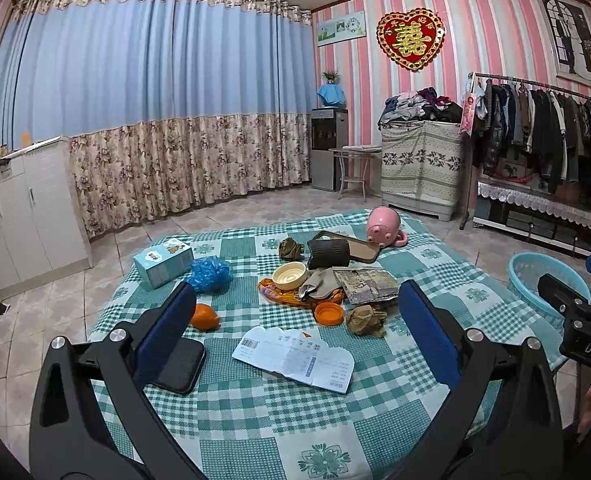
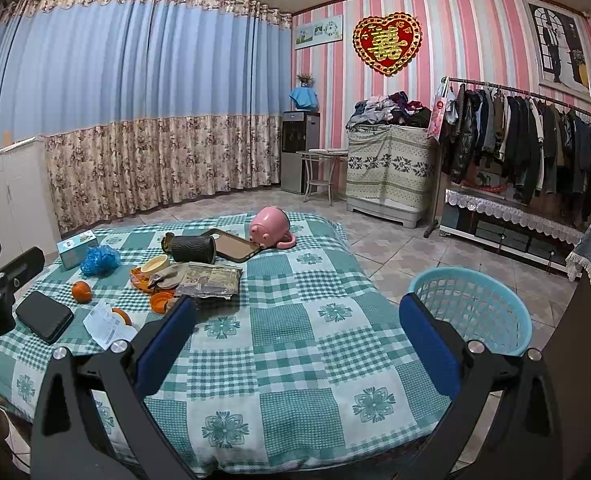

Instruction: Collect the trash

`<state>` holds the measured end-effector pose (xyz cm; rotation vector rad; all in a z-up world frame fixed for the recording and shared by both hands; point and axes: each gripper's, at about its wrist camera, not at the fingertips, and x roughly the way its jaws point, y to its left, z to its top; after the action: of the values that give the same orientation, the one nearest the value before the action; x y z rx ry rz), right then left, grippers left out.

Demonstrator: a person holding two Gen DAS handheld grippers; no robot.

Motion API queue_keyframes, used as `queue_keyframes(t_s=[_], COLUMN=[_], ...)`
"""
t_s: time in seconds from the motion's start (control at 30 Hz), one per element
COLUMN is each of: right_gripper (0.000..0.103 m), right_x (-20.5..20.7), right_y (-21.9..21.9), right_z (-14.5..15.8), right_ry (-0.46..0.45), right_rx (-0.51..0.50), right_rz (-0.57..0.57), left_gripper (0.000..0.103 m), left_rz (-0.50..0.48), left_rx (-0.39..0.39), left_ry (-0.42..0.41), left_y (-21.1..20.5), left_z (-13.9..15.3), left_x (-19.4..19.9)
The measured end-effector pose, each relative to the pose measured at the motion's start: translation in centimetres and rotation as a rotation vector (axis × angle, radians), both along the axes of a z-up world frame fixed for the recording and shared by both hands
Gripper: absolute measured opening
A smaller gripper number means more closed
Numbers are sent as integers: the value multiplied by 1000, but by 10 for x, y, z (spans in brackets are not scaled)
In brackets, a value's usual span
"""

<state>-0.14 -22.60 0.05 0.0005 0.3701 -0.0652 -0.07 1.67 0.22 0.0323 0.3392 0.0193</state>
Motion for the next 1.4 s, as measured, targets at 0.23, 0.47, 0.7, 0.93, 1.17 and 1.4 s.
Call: queue_keyframes(t_s=[0.23, 0.47, 0.7, 0.93, 1.17, 1.4], right_gripper=[99, 99, 99, 99, 99, 99], right_x=[0, 2, 1, 2, 4, 8], right_y=[0, 1, 2, 4, 9, 16], right_z=[1, 4, 2, 2, 1, -4], right_ry=[-2, -1, -3, -1, -8, -15], right_rx=[0, 2, 2, 4, 5, -4], right_rz=[1, 4, 3, 6, 11, 24], left_gripper=[98, 98, 98, 98, 98, 98], left_rz=[1, 4, 5, 19, 29, 49], left_rx=[0, -1, 0, 4, 6, 5], left_ry=[0, 0, -2, 2, 6, -5], left_y=[1, 6, 5, 11, 14, 24], left_z=[0, 0, 0, -3, -3, -3], left_x=[0, 0, 0, 1, 0, -1])
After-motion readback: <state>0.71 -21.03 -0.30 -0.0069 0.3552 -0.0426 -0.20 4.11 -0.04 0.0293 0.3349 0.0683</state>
